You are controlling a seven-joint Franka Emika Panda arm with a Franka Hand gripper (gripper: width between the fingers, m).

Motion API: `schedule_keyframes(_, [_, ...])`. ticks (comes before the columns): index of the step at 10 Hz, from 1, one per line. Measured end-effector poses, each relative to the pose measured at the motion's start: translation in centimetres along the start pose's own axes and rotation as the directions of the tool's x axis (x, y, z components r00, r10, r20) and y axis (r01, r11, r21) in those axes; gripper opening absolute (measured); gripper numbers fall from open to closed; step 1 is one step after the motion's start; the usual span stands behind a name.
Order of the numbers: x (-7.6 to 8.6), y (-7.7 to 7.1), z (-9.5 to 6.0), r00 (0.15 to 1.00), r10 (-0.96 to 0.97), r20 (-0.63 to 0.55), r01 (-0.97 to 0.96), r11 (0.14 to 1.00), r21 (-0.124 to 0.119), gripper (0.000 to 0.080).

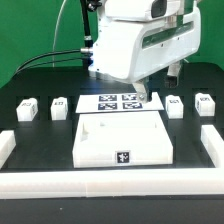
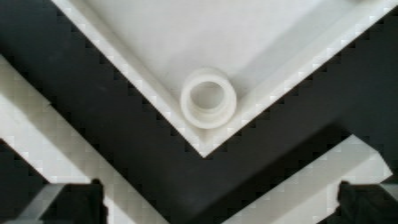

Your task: Assemble one leg

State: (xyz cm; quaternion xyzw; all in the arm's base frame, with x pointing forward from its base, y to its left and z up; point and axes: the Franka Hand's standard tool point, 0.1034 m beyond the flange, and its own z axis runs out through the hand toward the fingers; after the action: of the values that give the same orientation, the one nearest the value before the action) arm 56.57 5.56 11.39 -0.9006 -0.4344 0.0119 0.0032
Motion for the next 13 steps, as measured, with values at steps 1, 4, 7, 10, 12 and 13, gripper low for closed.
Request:
schedule_keyframes(1, [0.0, 0.0, 0.0, 1.0, 0.0, 0.0, 0.0, 1.0, 0.0, 0.065])
schedule_keyframes(4, [0.0, 0.0, 0.0, 1.0, 0.0, 0.0, 0.0, 1.0, 0.0, 0.065])
schedule_keyframes(7, [0.0, 0.0, 0.0, 1.0, 0.0, 0.0, 0.0, 1.0, 0.0, 0.065])
schedule_keyframes(10, [-1.1, -0.6, 0.3, 0.988, -0.153, 0.003, 0.153, 0.988, -0.004, 0.065])
schedule_keyframes(12, [-2.9, -1.7, 1.1, 0.963, -0.268, 0.01, 0.268, 0.963, 0.003, 0.065])
schedule_keyframes(13, [-3.3, -2.1, 1.5, 0.943, -0.331, 0.027, 0.331, 0.944, 0.011, 0.065])
